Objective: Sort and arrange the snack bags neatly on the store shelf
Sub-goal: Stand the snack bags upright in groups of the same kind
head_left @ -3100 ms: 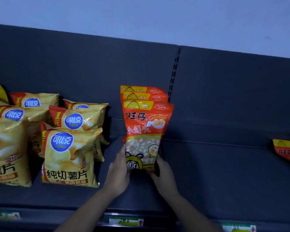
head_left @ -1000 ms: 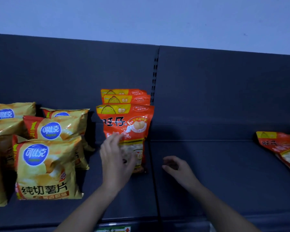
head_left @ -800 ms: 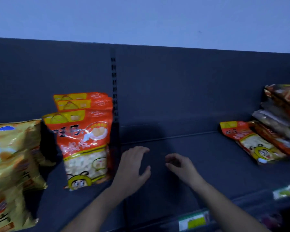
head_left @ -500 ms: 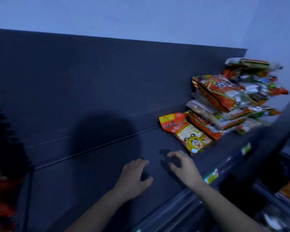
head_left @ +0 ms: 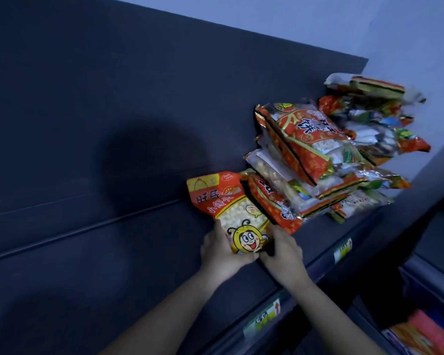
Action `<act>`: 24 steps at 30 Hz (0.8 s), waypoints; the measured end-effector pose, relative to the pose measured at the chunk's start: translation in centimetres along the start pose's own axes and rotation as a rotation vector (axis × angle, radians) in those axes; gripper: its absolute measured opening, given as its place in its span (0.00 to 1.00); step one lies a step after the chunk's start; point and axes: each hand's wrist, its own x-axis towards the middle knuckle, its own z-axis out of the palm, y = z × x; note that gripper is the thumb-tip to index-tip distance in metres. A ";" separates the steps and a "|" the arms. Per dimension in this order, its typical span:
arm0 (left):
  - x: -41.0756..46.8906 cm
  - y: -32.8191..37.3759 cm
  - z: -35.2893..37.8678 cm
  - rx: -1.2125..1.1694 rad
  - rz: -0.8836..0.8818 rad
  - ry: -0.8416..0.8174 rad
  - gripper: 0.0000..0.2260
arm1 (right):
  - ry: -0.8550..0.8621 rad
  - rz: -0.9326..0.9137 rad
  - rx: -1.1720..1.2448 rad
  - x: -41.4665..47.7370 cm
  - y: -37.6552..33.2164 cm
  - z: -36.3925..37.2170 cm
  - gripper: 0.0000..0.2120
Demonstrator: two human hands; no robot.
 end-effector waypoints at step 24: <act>-18.1 -9.4 -20.2 0.308 0.369 0.250 0.39 | -0.217 -0.273 0.576 -12.6 -21.1 8.1 0.19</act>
